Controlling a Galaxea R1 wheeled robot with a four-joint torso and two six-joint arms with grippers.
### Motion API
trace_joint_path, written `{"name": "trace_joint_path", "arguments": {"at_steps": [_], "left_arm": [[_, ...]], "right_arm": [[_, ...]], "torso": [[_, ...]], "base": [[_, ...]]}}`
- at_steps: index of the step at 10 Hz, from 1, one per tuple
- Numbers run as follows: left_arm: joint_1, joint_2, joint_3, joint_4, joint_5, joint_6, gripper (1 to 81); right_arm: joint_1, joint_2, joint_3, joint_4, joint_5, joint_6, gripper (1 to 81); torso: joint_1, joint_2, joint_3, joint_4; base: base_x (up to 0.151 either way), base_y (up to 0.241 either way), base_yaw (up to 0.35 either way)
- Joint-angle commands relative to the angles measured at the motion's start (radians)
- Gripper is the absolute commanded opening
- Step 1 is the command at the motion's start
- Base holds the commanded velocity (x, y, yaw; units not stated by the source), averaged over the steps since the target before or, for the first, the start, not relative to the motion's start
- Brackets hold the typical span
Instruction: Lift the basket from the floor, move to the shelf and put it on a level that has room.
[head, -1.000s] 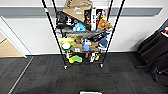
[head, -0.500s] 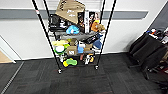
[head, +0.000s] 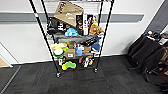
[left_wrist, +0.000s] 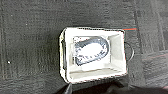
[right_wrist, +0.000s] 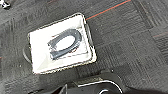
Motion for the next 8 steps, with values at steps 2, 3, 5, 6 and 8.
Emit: {"name": "trace_joint_path", "arguments": {"at_steps": [2,3,5,6,8], "left_arm": [[-0.093,0.003,-0.002,-0.009,0.053,-0.002,81.1],[-0.099,0.011,-0.012,-0.009,0.054,-0.002,81.1],[-0.11,0.023,-0.032,-0.009,0.054,-0.002,81.1],[-0.116,0.026,-0.042,-0.01,0.054,-0.002,81.1],[-0.129,0.026,-0.042,-0.01,0.056,-0.002,81.1]], "right_arm": [[0.09,-0.023,0.014,-0.001,-0.067,0.0,81.1],[0.099,-0.026,0.017,0.002,-0.07,0.0,81.1],[0.112,-0.032,0.028,0.009,-0.084,0.0,81.1],[0.119,-0.038,0.035,0.01,-0.084,0.0,81.1],[0.132,-0.049,0.049,0.015,-0.094,0.0,81.1]], "torso": [[0.08,-0.127,-0.116,0.0],[0.101,-0.159,-0.147,0.0],[0.143,-0.224,-0.207,0.0],[0.163,-0.256,-0.237,0.0],[0.208,-0.325,-0.301,0.0]], "base": [[0.0,0.0,0.0],[0.0,0.0,0.0],[0.0,0.0,0.0],[0.0,0.0,0.0],[0.0,0.0,0.0]]}}
